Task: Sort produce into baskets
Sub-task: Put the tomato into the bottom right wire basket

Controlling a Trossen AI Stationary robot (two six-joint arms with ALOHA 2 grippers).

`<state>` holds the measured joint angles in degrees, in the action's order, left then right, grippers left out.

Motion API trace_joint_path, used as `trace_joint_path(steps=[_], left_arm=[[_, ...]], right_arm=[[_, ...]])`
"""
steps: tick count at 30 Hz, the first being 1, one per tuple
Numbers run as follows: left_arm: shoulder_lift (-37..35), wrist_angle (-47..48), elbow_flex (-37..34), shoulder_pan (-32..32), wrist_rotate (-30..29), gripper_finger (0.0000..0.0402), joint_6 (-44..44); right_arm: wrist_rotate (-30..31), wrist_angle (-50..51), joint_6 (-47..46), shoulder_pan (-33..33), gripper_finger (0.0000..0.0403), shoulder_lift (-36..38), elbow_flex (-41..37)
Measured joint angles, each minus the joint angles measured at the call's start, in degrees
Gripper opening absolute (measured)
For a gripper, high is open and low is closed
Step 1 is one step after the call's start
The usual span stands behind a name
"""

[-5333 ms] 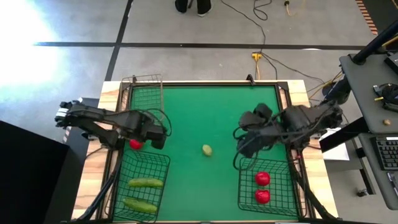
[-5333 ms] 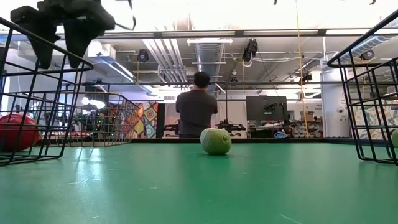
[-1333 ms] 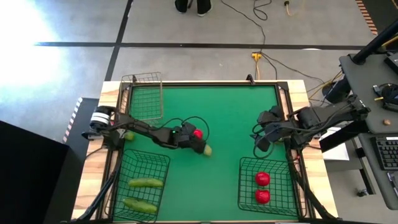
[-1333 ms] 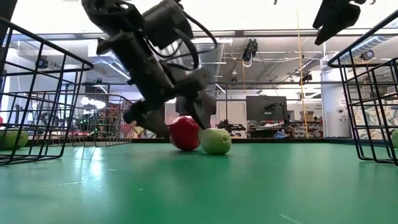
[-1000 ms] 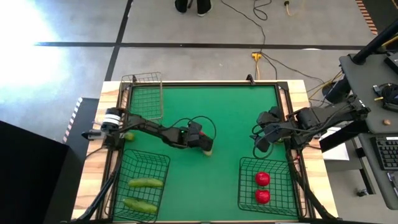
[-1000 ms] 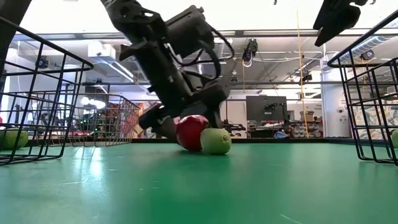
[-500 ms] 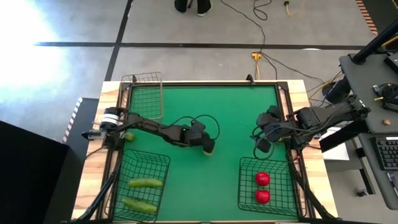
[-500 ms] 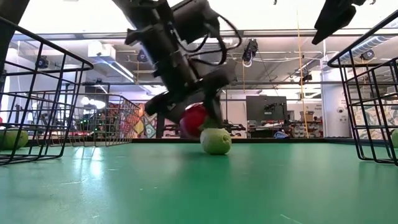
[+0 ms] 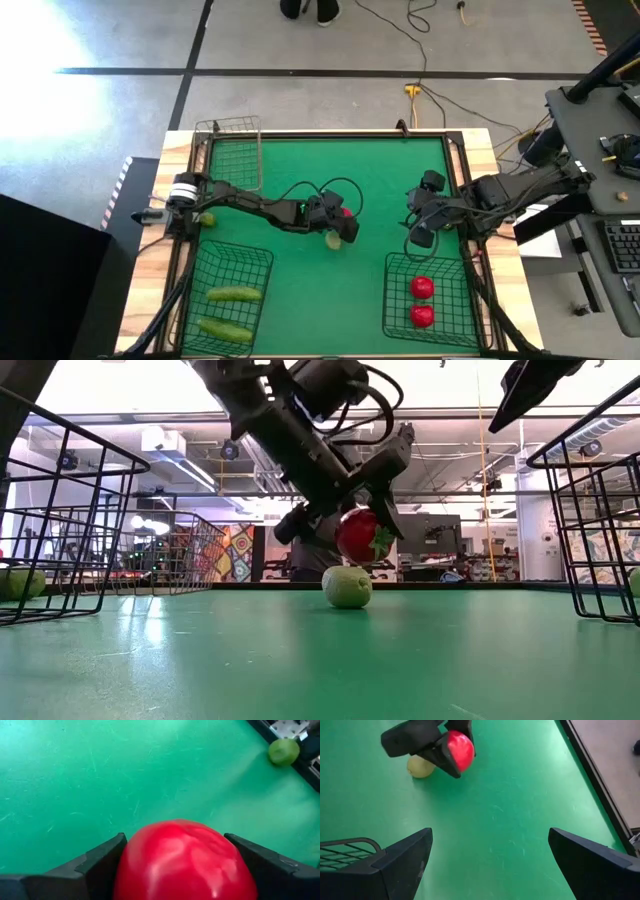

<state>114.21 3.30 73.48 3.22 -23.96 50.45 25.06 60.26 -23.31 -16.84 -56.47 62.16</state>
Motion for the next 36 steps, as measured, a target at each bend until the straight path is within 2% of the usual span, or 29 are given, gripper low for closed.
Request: trace_joint_path(steps=[7,12,16,20,23,27,31,36], left_arm=[[-0.41,-4.2,-2.64,-1.82,5.52,0.0333,0.7],[-1.67,-3.87,-2.74,-1.99,7.01,0.0367,-0.5],[-3.97,1.2,-3.24,-1.92,6.93,0.038,-1.72],[-11.31,8.8,-5.56,-1.72,2.56,0.0381,-3.68],[-18.32,11.68,-10.69,-1.44,-1.13,0.0381,-4.47],[-28.7,10.98,-20.16,-1.41,-2.76,0.0381,-1.24],[-36.96,9.48,-28.85,0.12,-2.54,0.0381,3.0],[-43.06,6.57,-35.3,3.51,-2.46,0.0381,5.15]], right_arm=[[-0.21,-6.79,2.73,0.57,0.0391,-0.77,-2.55],[-4.96,-11.41,6.32,4.45,0.0391,-5.13,-2.76],[-9.14,-16.33,9.59,7.57,0.0391,-9.89,-3.05],[-14.15,-20.41,11.27,9.78,0.0391,-14.68,-2.84],[-16.31,-24.18,11.84,11.01,0.0391,-18.95,-2.48],[-18.27,-29.42,12.1,13.41,0.0391,-26.84,-0.75],[-20.66,-29.17,13.52,15.6,0.0391,-34.44,2.17],[-23.8,-29.79,15.66,15.73,0.0391,-40.02,3.11]])
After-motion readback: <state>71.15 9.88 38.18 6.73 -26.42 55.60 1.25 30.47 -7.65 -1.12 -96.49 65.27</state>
